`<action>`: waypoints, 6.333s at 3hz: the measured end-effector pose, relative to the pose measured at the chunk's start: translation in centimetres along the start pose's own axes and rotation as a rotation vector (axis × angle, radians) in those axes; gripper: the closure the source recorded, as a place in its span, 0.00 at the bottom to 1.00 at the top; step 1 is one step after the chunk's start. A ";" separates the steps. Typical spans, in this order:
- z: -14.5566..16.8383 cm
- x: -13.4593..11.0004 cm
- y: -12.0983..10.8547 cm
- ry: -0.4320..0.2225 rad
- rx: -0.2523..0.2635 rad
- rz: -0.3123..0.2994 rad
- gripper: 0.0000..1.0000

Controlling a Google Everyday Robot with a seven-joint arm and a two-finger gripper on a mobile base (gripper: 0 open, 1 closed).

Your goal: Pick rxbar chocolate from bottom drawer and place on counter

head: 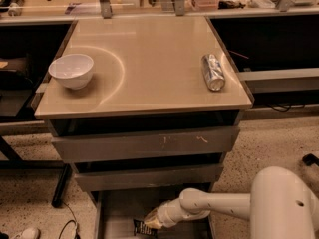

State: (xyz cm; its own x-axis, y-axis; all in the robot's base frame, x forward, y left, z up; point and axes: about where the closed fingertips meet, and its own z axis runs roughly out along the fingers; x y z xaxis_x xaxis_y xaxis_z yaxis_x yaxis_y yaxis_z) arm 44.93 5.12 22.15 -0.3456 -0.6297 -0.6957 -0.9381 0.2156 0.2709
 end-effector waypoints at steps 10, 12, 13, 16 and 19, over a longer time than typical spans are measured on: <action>-25.0 -22.1 11.8 0.155 0.200 -0.227 1.00; -31.6 -28.6 10.9 0.193 0.298 -0.317 1.00; -32.0 -29.1 11.0 0.193 0.304 -0.320 1.00; -41.4 -37.7 10.4 0.205 0.464 -0.360 1.00; -47.0 -43.3 8.7 0.206 0.566 -0.432 1.00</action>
Offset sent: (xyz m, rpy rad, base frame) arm -0.0031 -0.0293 0.0463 -0.0485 -0.0093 -0.0417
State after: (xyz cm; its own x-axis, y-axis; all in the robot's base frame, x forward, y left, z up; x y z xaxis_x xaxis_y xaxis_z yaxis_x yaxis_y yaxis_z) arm 52.68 -0.79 85.96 0.0156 -0.8608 -0.5088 -0.8760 0.2336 -0.4220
